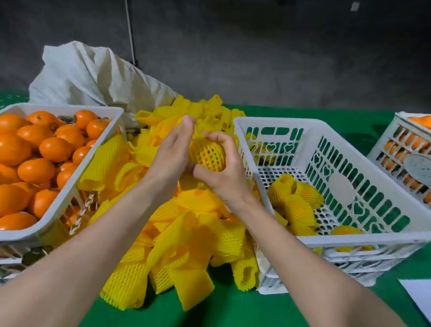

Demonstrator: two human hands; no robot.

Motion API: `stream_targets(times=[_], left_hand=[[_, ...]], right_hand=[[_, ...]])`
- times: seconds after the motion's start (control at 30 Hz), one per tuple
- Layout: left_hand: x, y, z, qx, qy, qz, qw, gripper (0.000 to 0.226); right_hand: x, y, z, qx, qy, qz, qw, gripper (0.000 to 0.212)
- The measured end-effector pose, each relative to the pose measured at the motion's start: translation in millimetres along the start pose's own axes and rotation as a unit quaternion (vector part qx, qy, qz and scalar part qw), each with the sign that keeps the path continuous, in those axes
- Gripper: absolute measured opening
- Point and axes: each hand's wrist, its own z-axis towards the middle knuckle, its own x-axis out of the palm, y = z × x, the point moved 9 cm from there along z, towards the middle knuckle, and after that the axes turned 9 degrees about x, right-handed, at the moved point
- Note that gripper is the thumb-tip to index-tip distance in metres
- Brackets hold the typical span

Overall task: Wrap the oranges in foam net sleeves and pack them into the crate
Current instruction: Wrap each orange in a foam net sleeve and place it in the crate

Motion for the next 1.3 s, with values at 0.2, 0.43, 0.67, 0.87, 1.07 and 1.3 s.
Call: stream_targets(times=[0.2,0.43,0.67,0.87,1.07,1.3], left_hand=[[66,4,6,0.077,0.030,0.057,0.995,0.031],[163,59,22,0.106,0.190,0.299,0.929,0.026],[183,87,27,0.149,0.205,0.437,0.863,0.036],[174,83,24,0.158,0.152,0.383,0.897,0.030],[161,80,21,0.114,0.163,0.312,0.929,0.032],[131,55,12,0.035,0.174,0.114,0.978,0.030]], right_hand=[[-120,1,29,0.025,-0.165,0.025,0.986,0.044],[-198,-77,72,0.212,-0.160,-0.249,0.931,0.050],[-180,-173,76,0.337,0.142,-0.552,0.750,0.038],[-186,-209,63,0.374,0.204,-0.582,0.693,0.074],[-176,-149,84,0.230,0.016,-0.581,0.780,0.042],[-131,-60,73,0.028,-0.073,-0.548,0.833,0.021]])
